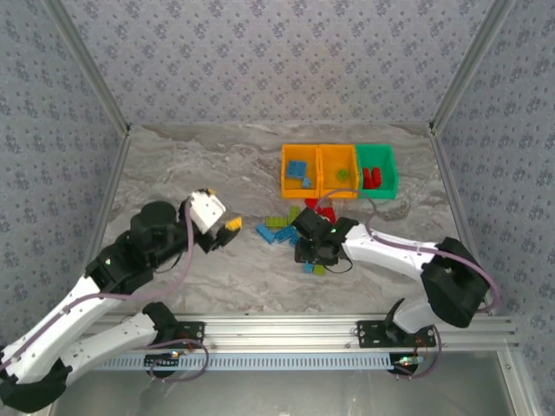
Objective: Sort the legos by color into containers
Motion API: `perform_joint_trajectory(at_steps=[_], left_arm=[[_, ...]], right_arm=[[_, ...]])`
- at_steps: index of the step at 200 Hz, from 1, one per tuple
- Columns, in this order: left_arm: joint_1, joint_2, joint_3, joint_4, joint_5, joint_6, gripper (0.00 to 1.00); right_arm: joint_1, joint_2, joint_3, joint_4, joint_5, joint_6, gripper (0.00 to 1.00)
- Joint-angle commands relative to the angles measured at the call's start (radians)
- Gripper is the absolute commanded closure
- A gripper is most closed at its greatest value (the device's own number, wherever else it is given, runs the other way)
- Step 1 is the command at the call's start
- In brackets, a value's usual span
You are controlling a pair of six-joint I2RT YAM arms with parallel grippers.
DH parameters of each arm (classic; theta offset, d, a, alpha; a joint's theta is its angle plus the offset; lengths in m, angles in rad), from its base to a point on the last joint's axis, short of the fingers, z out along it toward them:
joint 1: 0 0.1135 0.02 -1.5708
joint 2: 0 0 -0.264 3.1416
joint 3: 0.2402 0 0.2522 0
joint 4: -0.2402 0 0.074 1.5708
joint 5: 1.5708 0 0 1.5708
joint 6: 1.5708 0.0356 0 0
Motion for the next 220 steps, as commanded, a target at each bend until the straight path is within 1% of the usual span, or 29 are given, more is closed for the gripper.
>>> perform_joint_trajectory(at_steps=[1, 7, 35, 58, 77, 91, 102, 117, 127, 143, 160, 170, 178, 185, 211, 220], left_arm=[[-0.002, -0.022, -0.074, -0.003, 0.009, 0.151, 0.04], [-0.002, -0.022, -0.088, 0.005, 0.020, 0.157, 0.01], [-0.002, -0.019, -0.125, 0.008, 0.084, 0.204, 0.01], [-0.001, -0.041, -0.161, 0.032, 0.093, 0.219, 0.01], [0.001, -0.059, -0.190, 0.051, 0.094, 0.228, 0.01], [0.004, -0.063, -0.202, 0.058, 0.095, 0.234, 0.01], [0.008, -0.061, -0.208, 0.061, 0.097, 0.235, 0.01], [0.014, -0.064, -0.219, 0.067, 0.097, 0.240, 0.01], [0.018, -0.069, -0.226, 0.076, 0.098, 0.240, 0.01], [0.025, -0.080, -0.236, 0.091, 0.108, 0.240, 0.01], [0.040, -0.091, -0.244, 0.105, 0.119, 0.242, 0.01], [0.050, -0.092, -0.245, 0.112, 0.129, 0.238, 0.01], [0.061, -0.093, -0.245, 0.117, 0.136, 0.234, 0.01], [0.067, -0.092, -0.246, 0.120, 0.143, 0.232, 0.01], [0.074, -0.095, -0.250, 0.109, 0.141, 0.231, 0.01], [0.074, -0.103, -0.248, 0.104, 0.139, 0.227, 0.01]], right_arm=[[0.009, 0.055, 0.046, -0.048, 0.056, 0.006, 0.48], [0.010, 0.068, 0.053, -0.057, 0.060, 0.005, 0.49], [0.025, 0.120, 0.074, -0.107, 0.096, 0.009, 0.49], [0.031, 0.136, 0.071, -0.119, 0.100, 0.015, 0.50], [0.032, 0.141, 0.062, -0.104, 0.095, 0.019, 0.57], [0.032, 0.139, 0.069, -0.103, 0.102, 0.018, 0.65], [0.037, 0.121, 0.073, -0.105, 0.117, 0.019, 0.70], [0.045, 0.064, 0.095, -0.126, 0.143, 0.018, 0.72], [0.052, 0.017, 0.113, -0.148, 0.183, 0.007, 0.73], [0.048, -0.069, 0.157, -0.156, 0.236, -0.046, 0.75], [-0.004, -0.100, 0.225, -0.100, 0.263, -0.166, 0.76], [-0.053, -0.077, 0.272, -0.056, 0.275, -0.231, 0.76], [-0.098, -0.035, 0.335, -0.023, 0.280, -0.313, 0.76], [-0.136, 0.009, 0.370, 0.040, 0.281, -0.364, 0.76], [-0.256, 0.215, 0.542, 0.127, 0.277, -0.463, 0.76], [-0.292, 0.291, 0.605, 0.141, 0.244, -0.476, 0.76]])
